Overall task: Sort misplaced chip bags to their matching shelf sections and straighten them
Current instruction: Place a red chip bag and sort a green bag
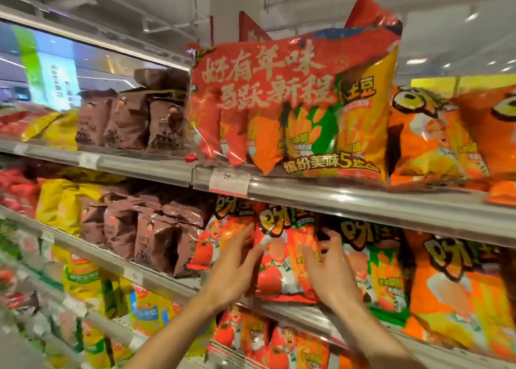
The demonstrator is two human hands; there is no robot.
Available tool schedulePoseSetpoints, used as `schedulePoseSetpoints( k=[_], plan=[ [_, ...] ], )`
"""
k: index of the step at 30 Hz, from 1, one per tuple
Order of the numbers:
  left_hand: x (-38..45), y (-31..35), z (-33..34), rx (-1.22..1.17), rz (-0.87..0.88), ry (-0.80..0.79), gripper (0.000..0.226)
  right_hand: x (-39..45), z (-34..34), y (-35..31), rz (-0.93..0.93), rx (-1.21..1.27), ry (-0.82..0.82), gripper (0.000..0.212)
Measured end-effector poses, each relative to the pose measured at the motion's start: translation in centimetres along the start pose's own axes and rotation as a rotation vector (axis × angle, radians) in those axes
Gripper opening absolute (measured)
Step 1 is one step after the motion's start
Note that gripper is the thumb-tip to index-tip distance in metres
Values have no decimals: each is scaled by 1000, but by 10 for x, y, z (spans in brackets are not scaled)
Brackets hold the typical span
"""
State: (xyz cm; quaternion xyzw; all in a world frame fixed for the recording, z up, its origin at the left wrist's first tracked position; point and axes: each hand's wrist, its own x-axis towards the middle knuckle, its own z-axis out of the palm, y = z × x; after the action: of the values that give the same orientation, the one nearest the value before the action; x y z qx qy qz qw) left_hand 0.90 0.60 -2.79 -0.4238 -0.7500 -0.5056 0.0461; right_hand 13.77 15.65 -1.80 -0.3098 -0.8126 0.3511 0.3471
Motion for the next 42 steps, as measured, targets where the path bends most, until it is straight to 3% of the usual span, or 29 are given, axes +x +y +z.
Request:
schedulePoseSetpoints(
  k=[6, 9, 12, 14, 17, 21, 33, 38, 42],
  plan=[
    [29, -59, -14, 403, 288, 98, 46, 5, 23, -6, 75, -143, 205, 57],
    [35, -76, -12, 543, 246, 88, 53, 7, 34, -6, 68, -220, 263, 50],
    [35, -90, -6, 609, 258, 64, 57, 3, 45, -2, -66, -329, 327, 43],
    [36, -96, -5, 609, 273, 56, 58, -2, 50, 1, -187, -404, 332, 45],
    [36, -101, -7, 600, 289, 43, 58, -13, 58, 4, -359, -590, 173, 60],
    [36, -105, -13, 587, 319, 17, 57, -15, 69, 4, -388, -766, 58, 69],
    [33, -99, -21, 503, 291, -20, 62, -12, 72, 1, -353, -759, 79, 68],
    [29, -60, -17, 352, 355, 41, 56, -13, 35, -7, -367, -649, 199, 64],
    [28, -17, 3, 234, 388, 29, 53, -13, -14, -7, -262, -643, 296, 64]
  ],
)
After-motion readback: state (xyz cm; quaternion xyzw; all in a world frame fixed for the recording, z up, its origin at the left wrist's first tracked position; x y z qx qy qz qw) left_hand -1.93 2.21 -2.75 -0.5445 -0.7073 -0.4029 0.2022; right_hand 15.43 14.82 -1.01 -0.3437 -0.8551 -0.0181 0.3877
